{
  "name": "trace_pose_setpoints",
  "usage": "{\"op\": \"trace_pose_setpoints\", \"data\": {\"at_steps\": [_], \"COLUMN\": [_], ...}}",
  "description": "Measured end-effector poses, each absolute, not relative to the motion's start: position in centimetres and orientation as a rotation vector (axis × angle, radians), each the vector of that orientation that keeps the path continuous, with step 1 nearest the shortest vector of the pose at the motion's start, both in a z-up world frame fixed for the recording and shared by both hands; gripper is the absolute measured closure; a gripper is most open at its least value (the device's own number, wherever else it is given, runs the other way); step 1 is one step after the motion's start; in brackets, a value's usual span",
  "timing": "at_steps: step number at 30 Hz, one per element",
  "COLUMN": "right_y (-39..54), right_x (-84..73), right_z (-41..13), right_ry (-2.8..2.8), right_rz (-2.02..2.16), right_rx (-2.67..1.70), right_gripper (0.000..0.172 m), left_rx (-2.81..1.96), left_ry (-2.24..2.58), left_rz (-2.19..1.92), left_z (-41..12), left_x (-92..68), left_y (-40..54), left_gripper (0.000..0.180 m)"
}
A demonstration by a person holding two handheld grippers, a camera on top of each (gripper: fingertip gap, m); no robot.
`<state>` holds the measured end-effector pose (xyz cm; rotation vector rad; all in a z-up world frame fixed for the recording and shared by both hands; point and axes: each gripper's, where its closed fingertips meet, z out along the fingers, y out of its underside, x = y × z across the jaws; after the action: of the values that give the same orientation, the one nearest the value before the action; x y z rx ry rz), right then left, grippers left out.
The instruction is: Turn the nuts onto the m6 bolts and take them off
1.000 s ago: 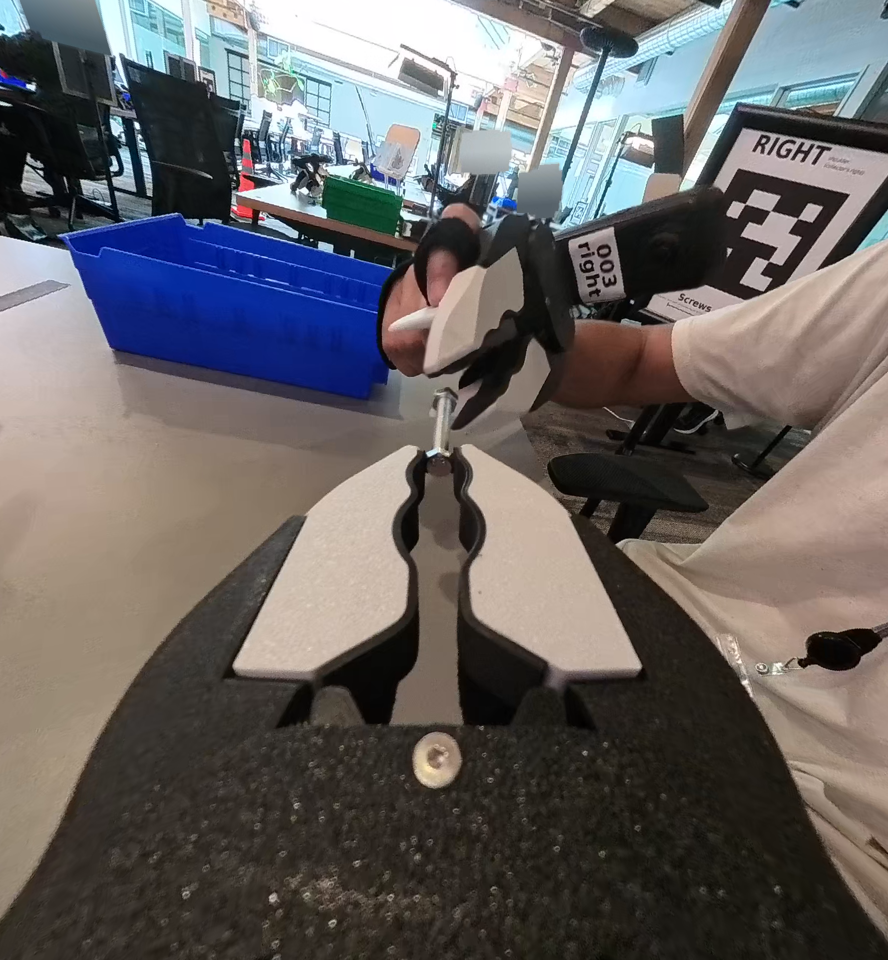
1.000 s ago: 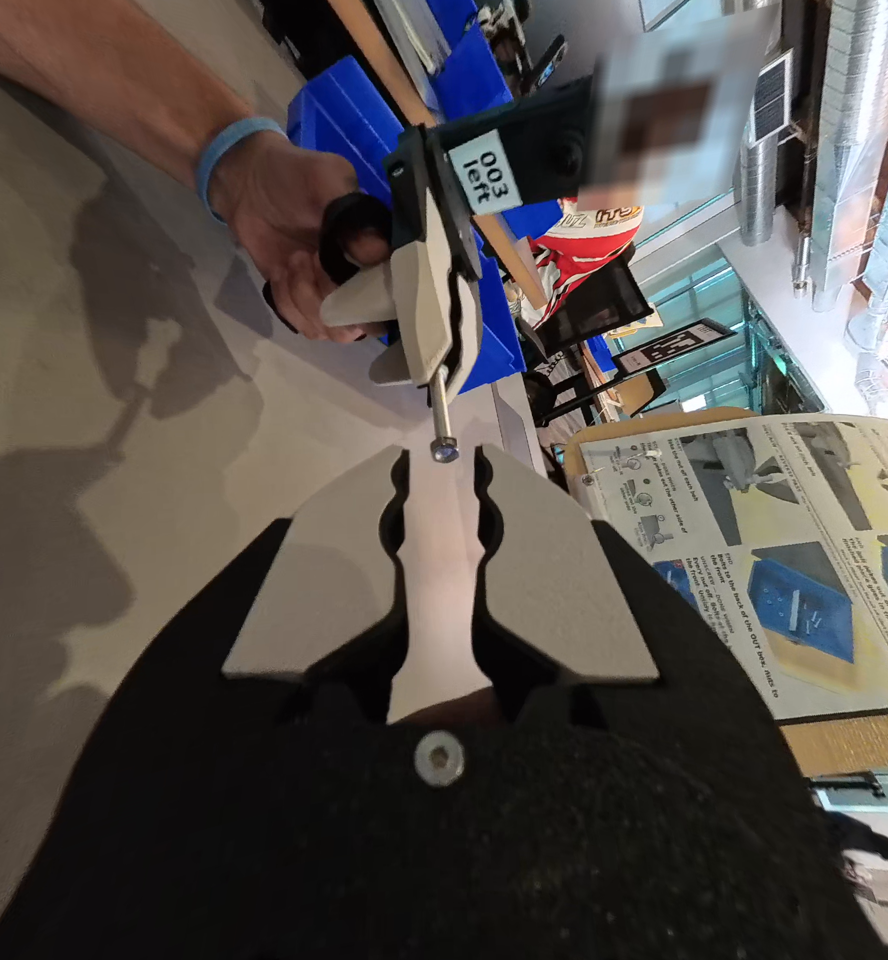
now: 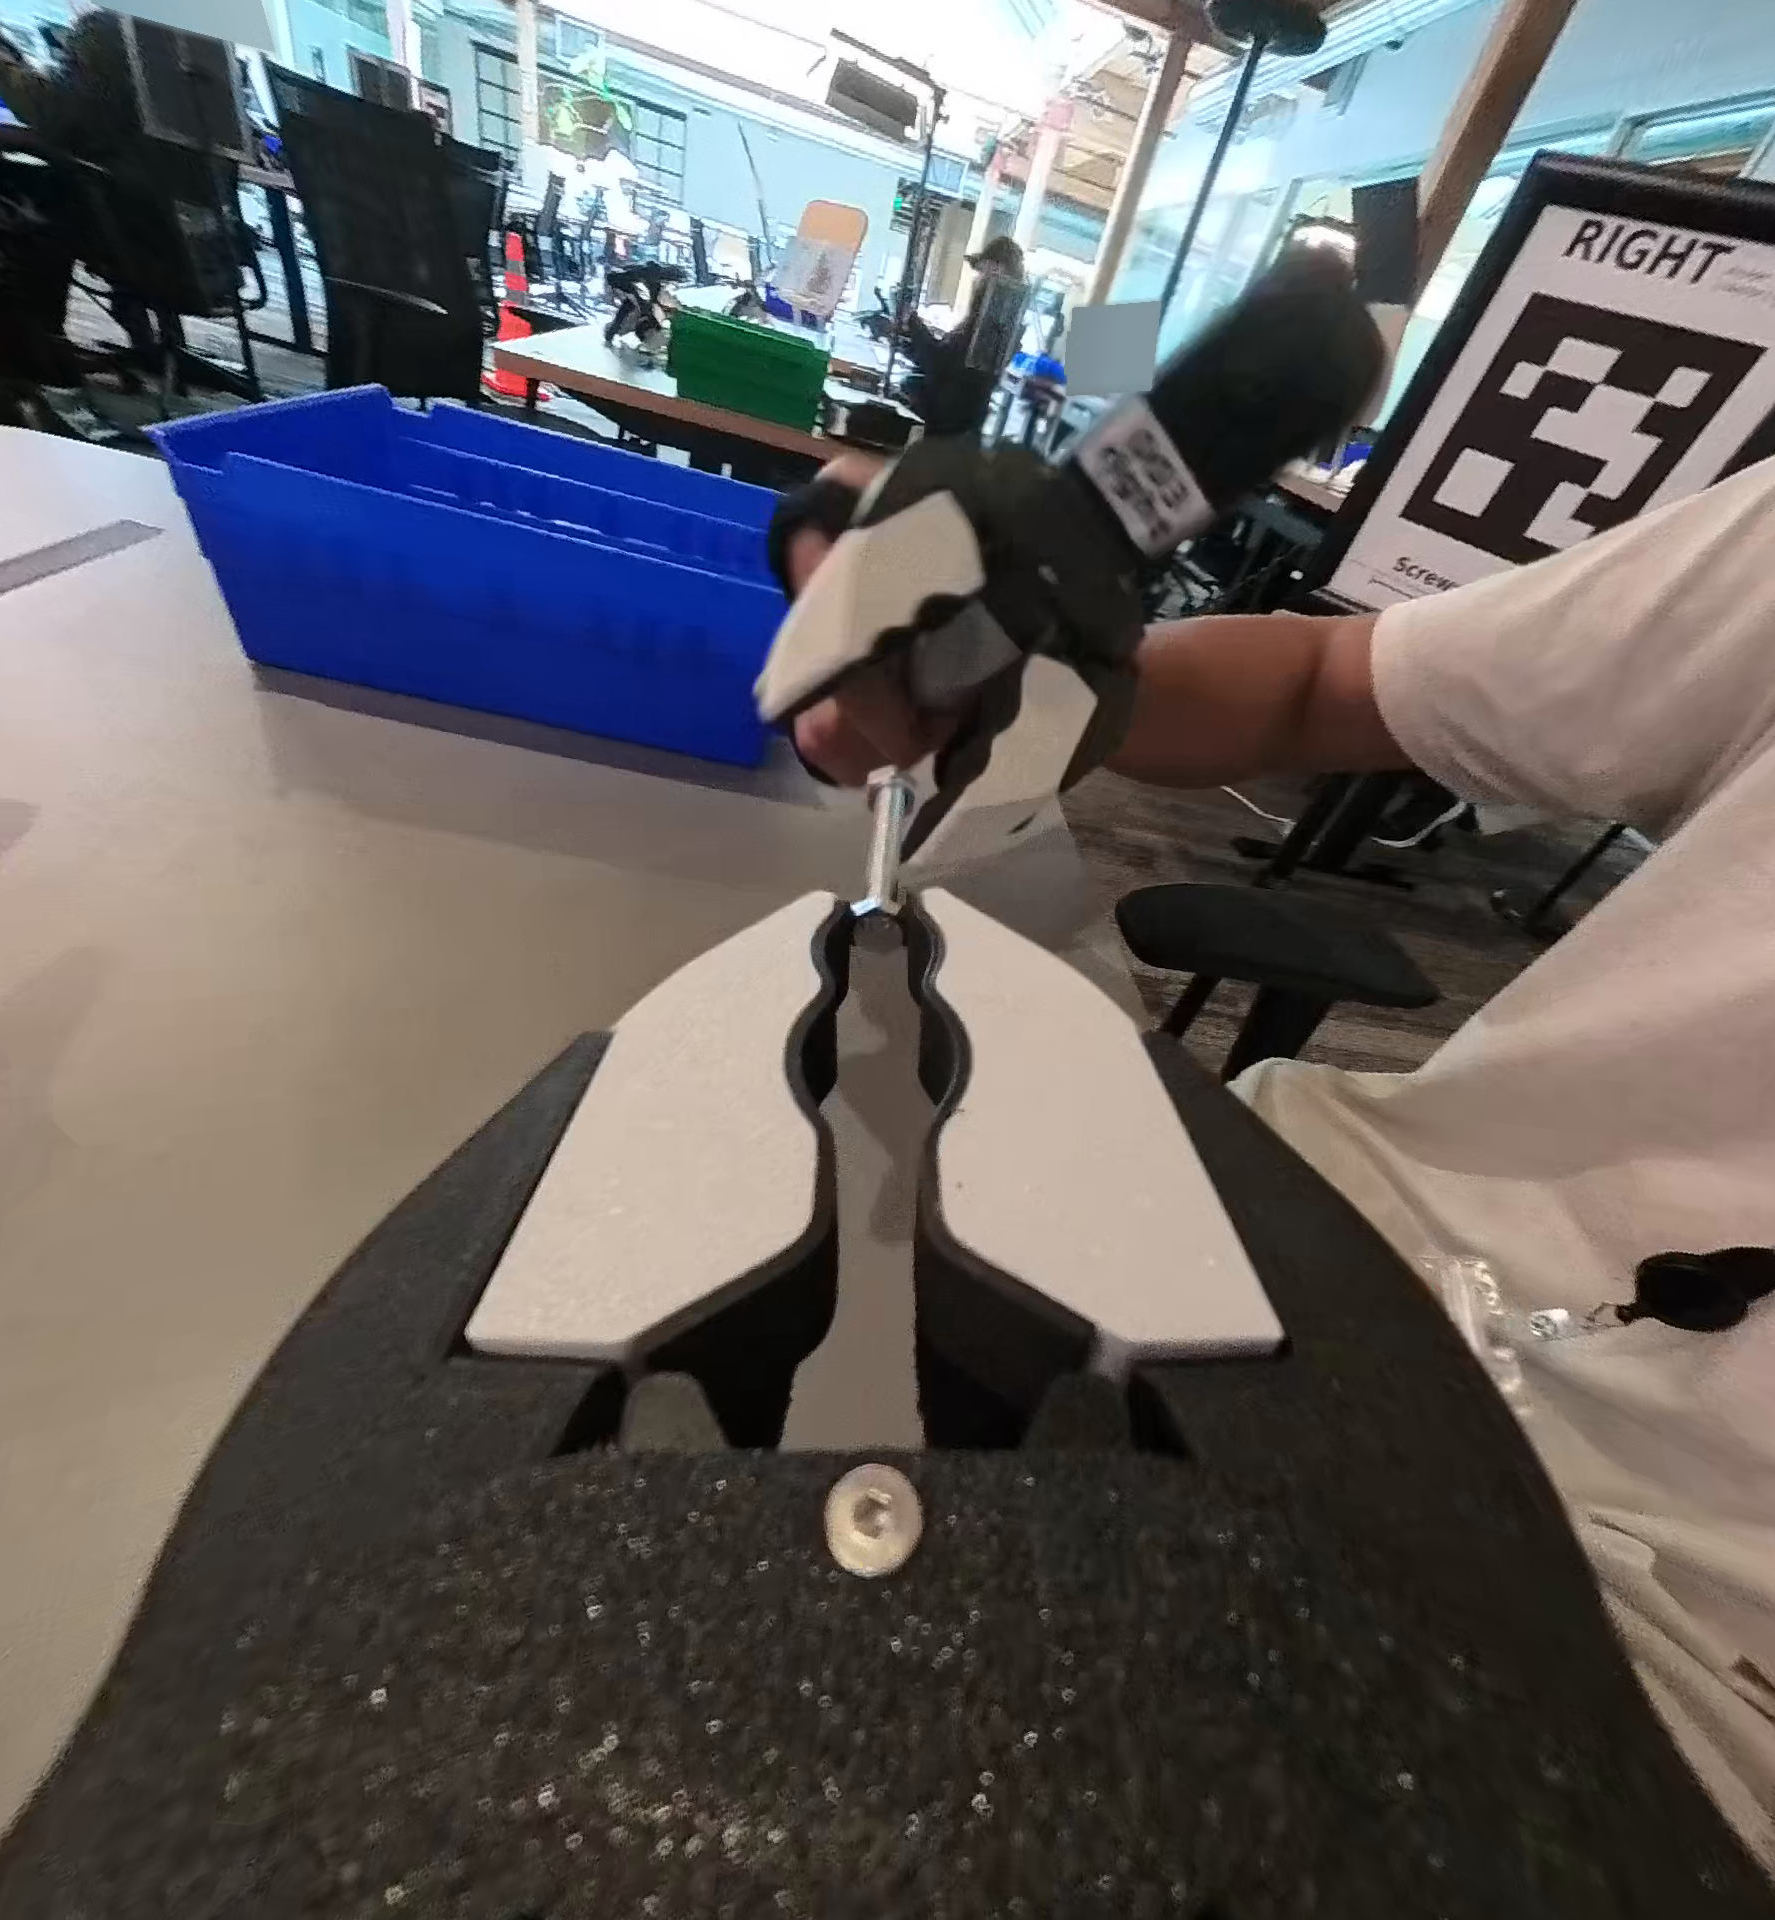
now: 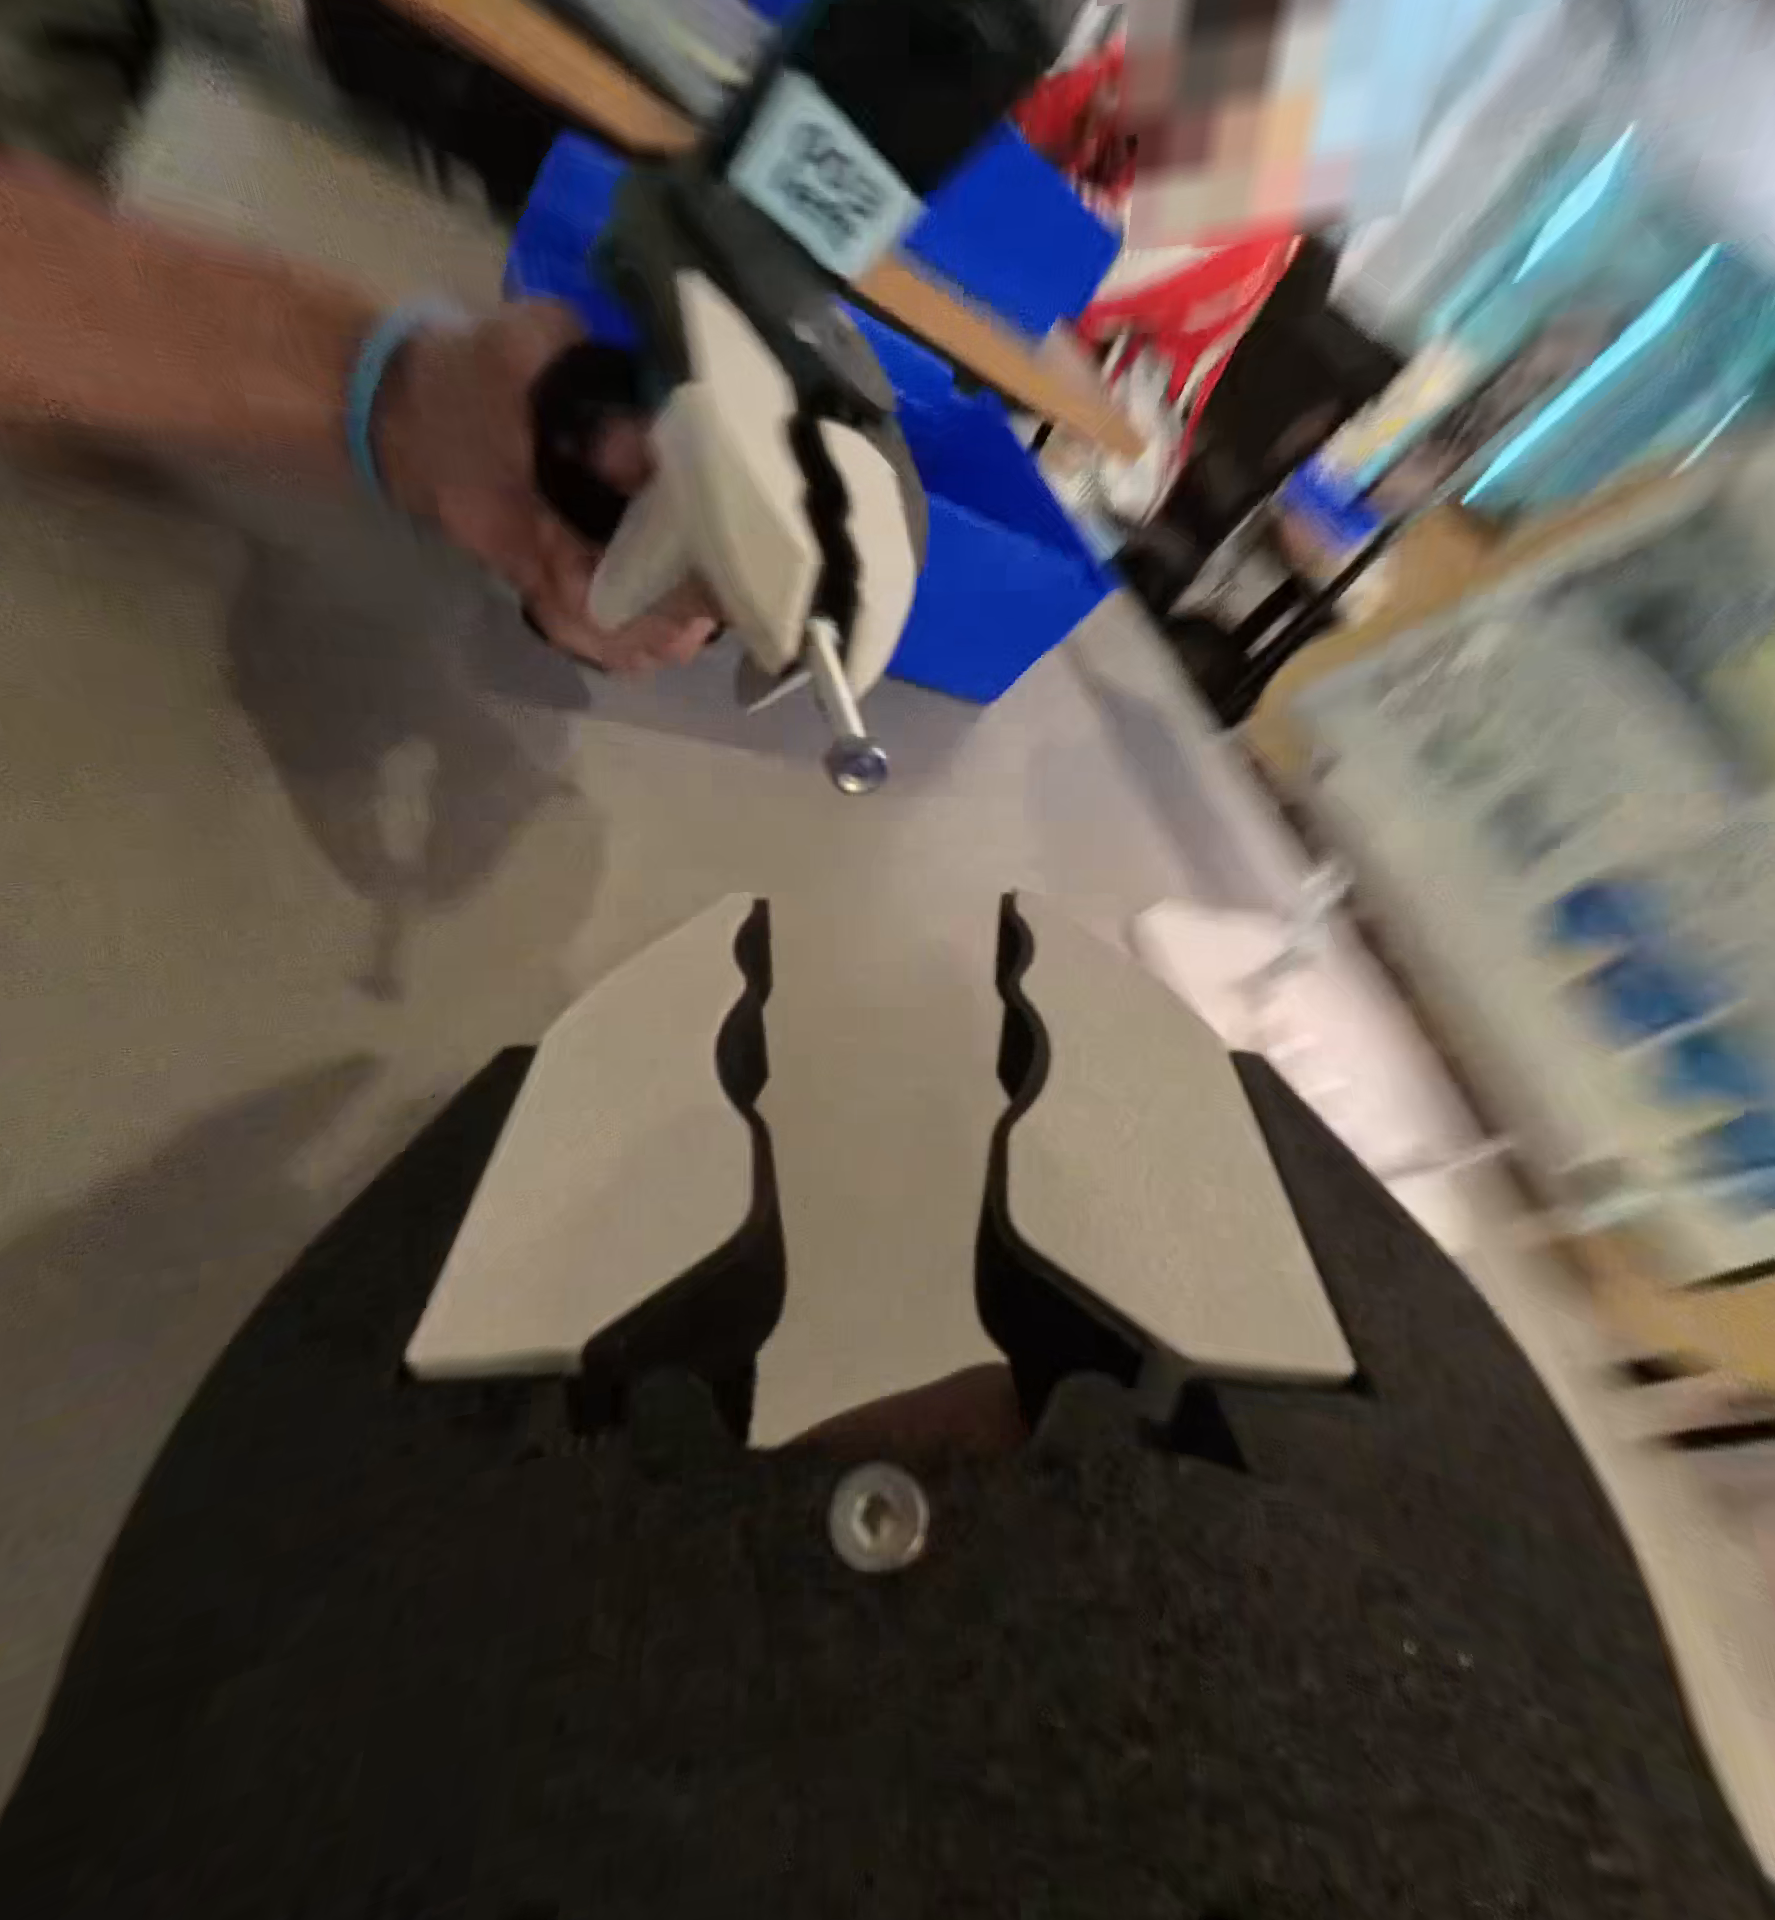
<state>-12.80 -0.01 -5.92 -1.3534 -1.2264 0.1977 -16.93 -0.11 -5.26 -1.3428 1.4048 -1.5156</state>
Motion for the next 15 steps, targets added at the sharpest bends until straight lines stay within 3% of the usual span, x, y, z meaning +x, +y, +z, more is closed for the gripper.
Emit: {"op": "trace_pose_setpoints", "data": {"at_steps": [2, 5, 8, 11, 15], "right_y": [-0.7, -1.0, -1.2, -1.5, -1.5], "right_x": [-13.0, -13.7, -14.5, -14.9, -15.0], "right_z": [-5.5, -6.1, -5.5, -5.3, -5.0], "right_ry": [-1.375, -1.483, -1.502, -1.52, -1.474], "right_rz": [-0.117, -0.254, -0.297, -0.292, -0.116], "right_rx": [-1.123, -1.034, -0.956, -0.923, -1.065], "right_gripper": [0.137, 0.133, 0.138, 0.161, 0.162], "left_rx": [-1.34, -1.337, -1.347, -1.348, -1.338], "left_ry": [1.412, 1.433, 1.462, 1.468, 1.463], "left_rz": [-1.541, -1.57, -1.571, -1.572, -1.564], "left_z": [-5.2, -5.3, -5.7, -5.8, -5.6], "left_x": [-16.9, -16.9, -16.7, -16.7, -16.7], "left_y": [-0.4, -0.8, -1.2, -1.3, -1.3], "left_gripper": [0.171, 0.171, 0.171, 0.171, 0.171]}}
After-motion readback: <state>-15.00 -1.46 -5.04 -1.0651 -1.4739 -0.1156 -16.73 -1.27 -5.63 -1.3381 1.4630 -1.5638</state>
